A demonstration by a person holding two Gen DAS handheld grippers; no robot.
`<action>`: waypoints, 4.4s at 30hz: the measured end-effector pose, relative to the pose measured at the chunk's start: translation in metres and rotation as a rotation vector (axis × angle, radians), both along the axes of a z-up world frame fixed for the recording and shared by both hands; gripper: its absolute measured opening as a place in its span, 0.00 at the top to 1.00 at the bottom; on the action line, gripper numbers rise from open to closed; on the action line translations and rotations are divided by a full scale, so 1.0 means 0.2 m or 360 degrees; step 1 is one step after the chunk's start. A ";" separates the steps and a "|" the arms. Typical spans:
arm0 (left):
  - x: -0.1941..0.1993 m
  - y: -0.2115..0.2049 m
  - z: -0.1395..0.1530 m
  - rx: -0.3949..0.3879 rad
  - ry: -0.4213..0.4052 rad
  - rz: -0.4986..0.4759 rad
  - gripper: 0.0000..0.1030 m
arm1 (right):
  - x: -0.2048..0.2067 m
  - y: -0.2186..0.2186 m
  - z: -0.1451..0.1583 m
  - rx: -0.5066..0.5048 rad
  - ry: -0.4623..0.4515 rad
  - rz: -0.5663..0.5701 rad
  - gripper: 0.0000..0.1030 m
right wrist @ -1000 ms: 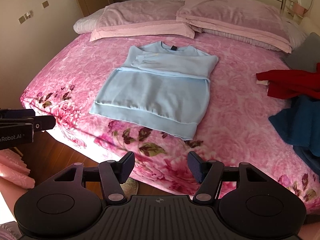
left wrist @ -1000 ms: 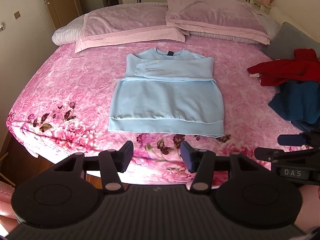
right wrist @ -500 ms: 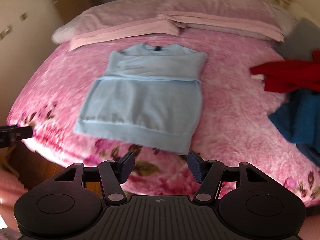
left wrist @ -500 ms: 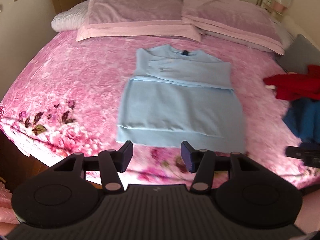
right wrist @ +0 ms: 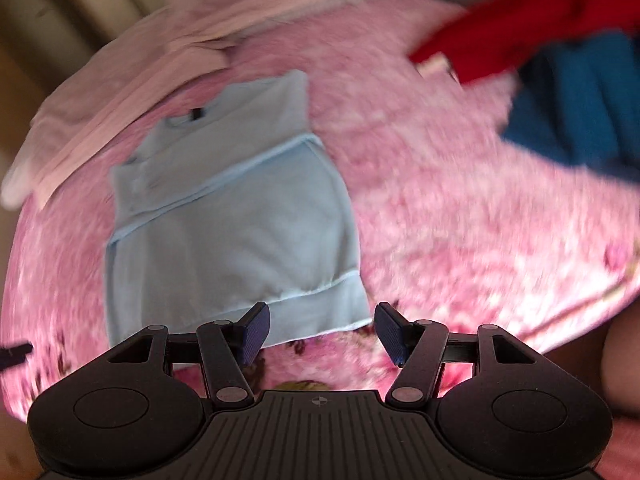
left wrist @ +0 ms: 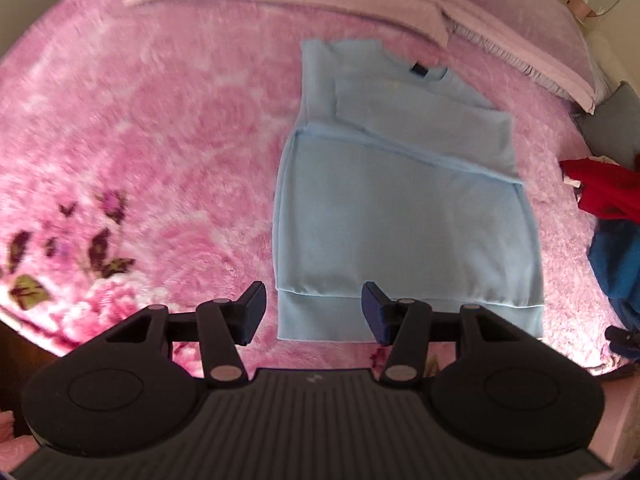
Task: Fold clothes
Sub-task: 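Lower both open grippers to the sweatshirt hem corners, then grasp the hem with both grippers and fold it up toward the collar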
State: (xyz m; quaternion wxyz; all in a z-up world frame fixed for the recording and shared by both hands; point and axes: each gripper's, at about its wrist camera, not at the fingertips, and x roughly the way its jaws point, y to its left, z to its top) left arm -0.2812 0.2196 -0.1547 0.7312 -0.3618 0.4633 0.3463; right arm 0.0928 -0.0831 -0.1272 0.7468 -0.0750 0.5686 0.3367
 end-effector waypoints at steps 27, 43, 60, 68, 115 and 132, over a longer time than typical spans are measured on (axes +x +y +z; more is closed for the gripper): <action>-0.18 0.26 -0.88 -0.0439 -0.0670 0.0253 0.50 | 0.36 0.00 -0.86 0.0456 0.0416 -0.0151 0.40; -0.16 0.30 -0.96 -0.0531 -0.0745 0.0158 0.92 | 0.48 0.01 -0.97 0.0567 0.0664 0.0011 0.78; -0.45 0.11 -0.73 -0.0576 -0.0771 0.0059 0.94 | 0.30 -0.14 -0.73 0.0426 0.0647 0.0196 0.92; -0.68 -0.13 -0.67 -0.0771 -0.0658 0.0208 0.94 | 0.07 -0.41 -0.73 0.0167 0.0835 0.0063 0.92; 0.71 1.00 -0.74 0.0235 -0.0491 -0.0254 0.93 | 0.87 1.15 -0.85 0.0337 -0.0108 0.0610 0.84; 0.85 1.09 -0.86 0.0387 -0.0381 -0.0173 0.87 | 0.89 1.35 -0.90 0.0297 -0.0420 0.0554 0.85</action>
